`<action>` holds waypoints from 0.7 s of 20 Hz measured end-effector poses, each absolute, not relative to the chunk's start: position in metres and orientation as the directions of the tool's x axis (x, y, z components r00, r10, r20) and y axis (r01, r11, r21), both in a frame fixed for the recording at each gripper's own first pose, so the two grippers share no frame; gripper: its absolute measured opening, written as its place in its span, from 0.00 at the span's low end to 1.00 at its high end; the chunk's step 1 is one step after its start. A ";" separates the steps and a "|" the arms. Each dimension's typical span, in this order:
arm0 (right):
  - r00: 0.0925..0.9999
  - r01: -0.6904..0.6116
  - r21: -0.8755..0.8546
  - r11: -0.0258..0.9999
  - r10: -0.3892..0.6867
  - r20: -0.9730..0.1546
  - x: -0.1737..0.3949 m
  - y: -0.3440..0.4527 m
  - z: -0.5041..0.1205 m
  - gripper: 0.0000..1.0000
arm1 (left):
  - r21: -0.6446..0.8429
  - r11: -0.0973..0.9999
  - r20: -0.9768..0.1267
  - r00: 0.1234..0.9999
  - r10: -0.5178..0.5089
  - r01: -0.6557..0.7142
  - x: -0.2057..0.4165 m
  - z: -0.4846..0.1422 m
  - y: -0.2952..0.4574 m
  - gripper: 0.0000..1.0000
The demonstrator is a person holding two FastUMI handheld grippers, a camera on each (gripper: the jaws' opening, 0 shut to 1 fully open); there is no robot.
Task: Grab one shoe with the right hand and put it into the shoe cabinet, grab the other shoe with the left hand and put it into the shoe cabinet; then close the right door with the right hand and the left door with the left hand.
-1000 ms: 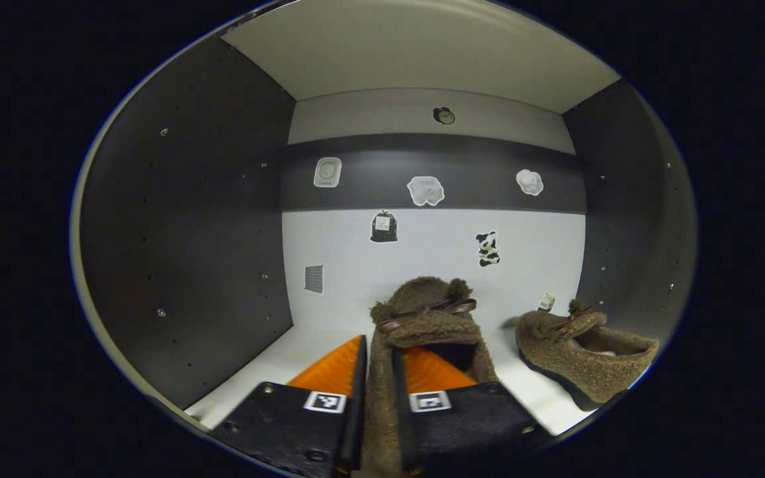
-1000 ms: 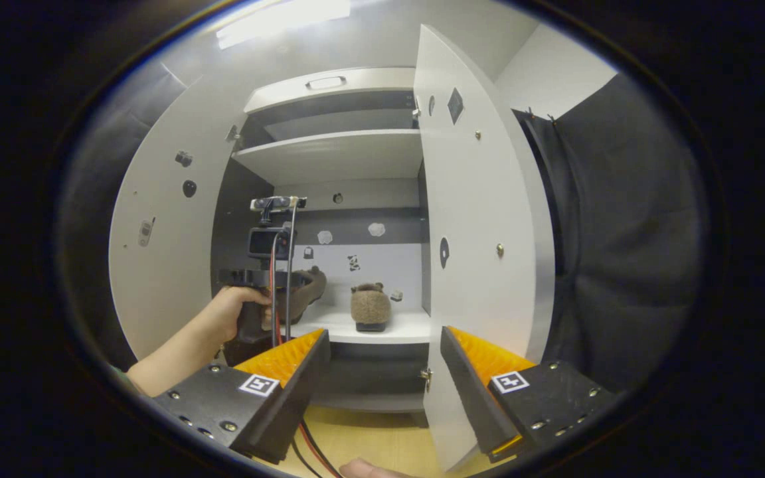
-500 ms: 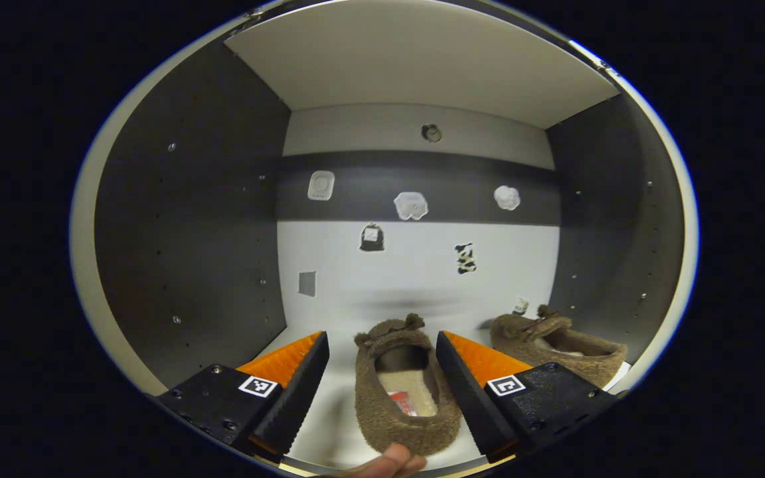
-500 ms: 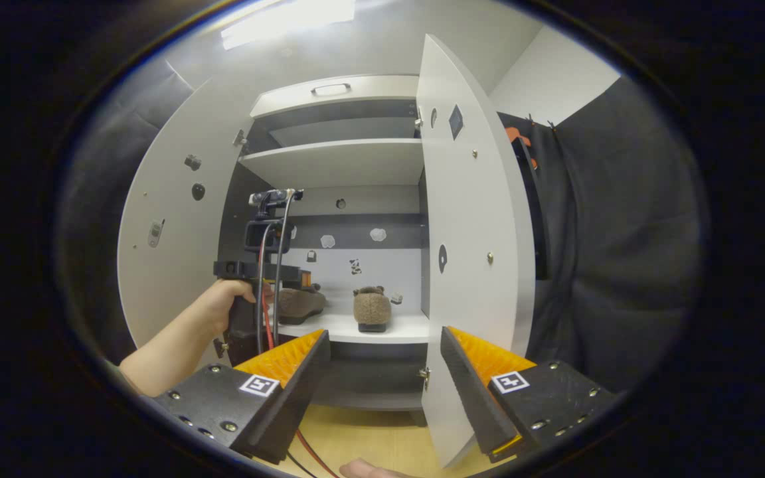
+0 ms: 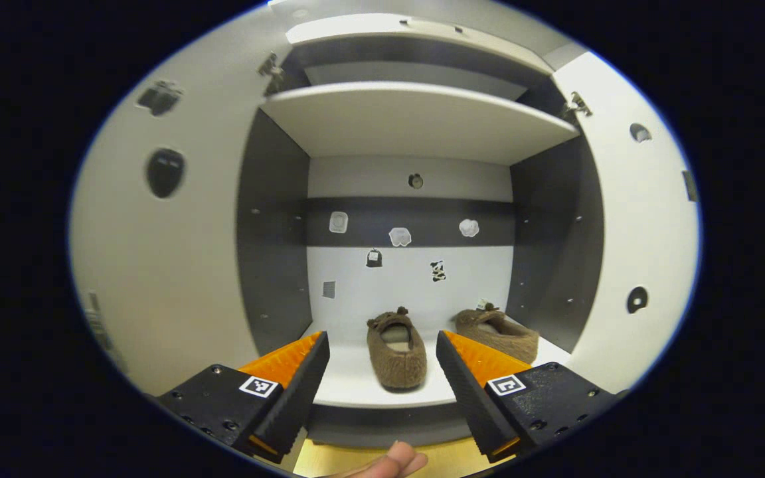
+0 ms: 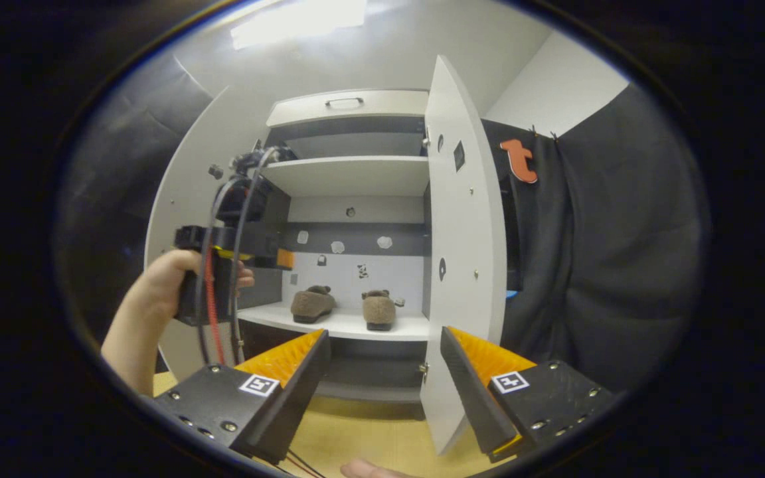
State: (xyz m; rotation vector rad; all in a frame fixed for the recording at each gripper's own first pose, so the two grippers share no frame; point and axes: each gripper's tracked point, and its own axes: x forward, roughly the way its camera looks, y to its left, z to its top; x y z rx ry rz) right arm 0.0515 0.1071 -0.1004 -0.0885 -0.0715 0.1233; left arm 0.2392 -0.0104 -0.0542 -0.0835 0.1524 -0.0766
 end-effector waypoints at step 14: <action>0.996 0.038 -0.077 0.996 -0.032 0.079 0.007 -0.038 -0.046 1.00 | -0.091 0.981 0.042 0.985 -0.169 0.172 -0.006 0.038 0.032 0.92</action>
